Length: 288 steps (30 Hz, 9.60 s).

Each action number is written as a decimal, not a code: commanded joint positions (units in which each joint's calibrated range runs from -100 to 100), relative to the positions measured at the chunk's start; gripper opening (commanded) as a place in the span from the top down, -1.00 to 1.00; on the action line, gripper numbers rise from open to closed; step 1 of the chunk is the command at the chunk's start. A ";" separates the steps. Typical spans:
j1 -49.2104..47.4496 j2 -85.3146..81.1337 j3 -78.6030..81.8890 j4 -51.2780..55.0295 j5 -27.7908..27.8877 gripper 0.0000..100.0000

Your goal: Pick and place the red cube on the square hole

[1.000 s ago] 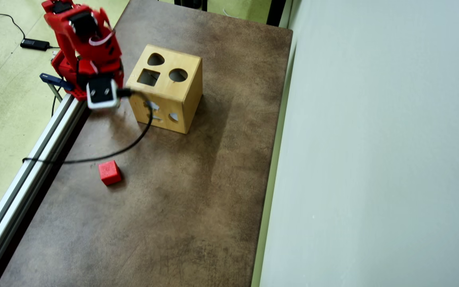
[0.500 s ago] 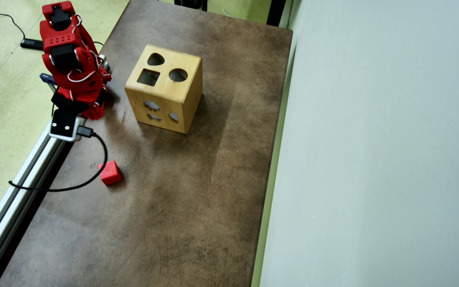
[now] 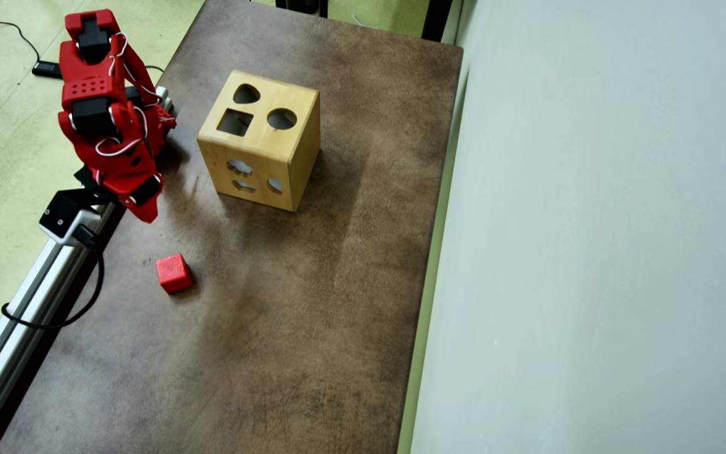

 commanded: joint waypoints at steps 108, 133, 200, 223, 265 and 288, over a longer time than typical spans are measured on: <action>1.47 28.67 -1.23 -9.03 -14.55 -0.12; 1.62 26.37 -0.42 -8.95 -14.70 0.11; -21.93 -30.44 -0.33 -8.79 -14.41 0.79; -42.51 -31.04 -0.15 14.13 -14.75 0.79; -45.48 -34.26 21.49 13.89 -19.15 0.79; -45.48 -34.60 23.64 14.13 -19.15 0.79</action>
